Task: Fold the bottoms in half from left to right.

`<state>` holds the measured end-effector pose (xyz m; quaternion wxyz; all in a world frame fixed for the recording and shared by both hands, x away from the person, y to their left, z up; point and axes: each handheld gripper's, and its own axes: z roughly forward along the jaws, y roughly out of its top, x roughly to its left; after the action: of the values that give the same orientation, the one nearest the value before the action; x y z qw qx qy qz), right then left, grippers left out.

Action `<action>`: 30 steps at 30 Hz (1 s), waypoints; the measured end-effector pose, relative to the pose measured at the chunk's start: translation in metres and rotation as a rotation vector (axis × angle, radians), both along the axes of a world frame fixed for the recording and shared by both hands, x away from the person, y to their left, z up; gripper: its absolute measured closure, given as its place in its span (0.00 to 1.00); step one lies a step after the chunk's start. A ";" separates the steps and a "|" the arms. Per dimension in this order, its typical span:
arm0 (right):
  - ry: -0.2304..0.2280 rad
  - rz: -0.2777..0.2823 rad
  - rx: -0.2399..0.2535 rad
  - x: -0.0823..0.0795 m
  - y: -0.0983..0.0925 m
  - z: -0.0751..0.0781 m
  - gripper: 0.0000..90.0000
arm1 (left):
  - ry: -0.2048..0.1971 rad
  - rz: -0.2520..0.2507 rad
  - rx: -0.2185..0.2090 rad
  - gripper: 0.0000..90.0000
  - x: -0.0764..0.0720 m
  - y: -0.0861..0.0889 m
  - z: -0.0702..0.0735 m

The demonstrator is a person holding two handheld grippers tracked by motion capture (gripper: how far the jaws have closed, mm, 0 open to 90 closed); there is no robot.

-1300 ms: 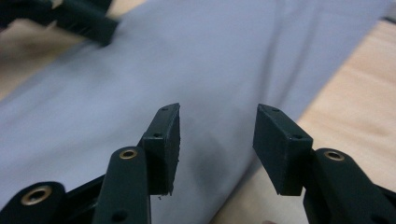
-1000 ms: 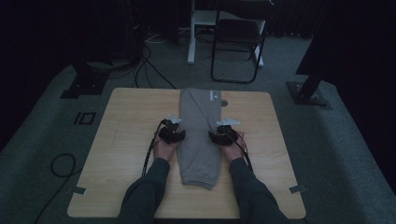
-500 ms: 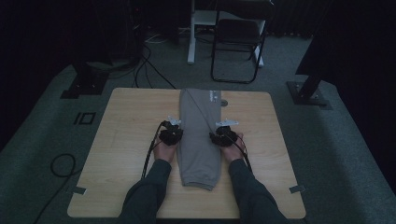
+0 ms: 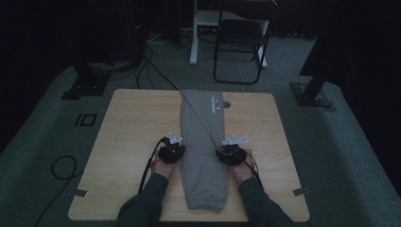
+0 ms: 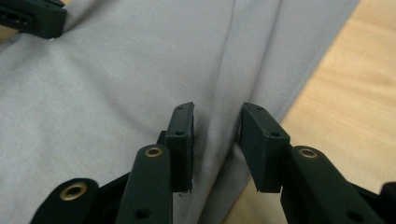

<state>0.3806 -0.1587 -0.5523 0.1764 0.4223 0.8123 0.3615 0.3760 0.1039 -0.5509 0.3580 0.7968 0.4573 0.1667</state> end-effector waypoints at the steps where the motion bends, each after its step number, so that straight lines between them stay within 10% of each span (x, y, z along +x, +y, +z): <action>1: 0.006 0.004 0.001 -0.005 -0.001 0.000 0.73 | 0.002 -0.004 -0.002 0.94 -0.004 0.000 0.000; 17: 0.085 0.096 0.006 -0.053 -0.008 0.006 0.67 | -0.032 -0.100 0.024 0.83 -0.066 0.002 -0.001; 22: 0.081 0.089 0.027 -0.042 -0.006 0.006 0.56 | -0.070 -0.075 -0.024 0.68 -0.054 0.009 0.005; 30: 0.046 0.056 0.021 0.011 0.016 0.008 0.44 | -0.056 0.086 -0.050 0.62 0.011 0.013 0.009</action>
<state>0.3912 -0.1427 -0.5439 0.1429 0.4095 0.8238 0.3651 0.3865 0.1165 -0.5419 0.3830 0.7623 0.4848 0.1928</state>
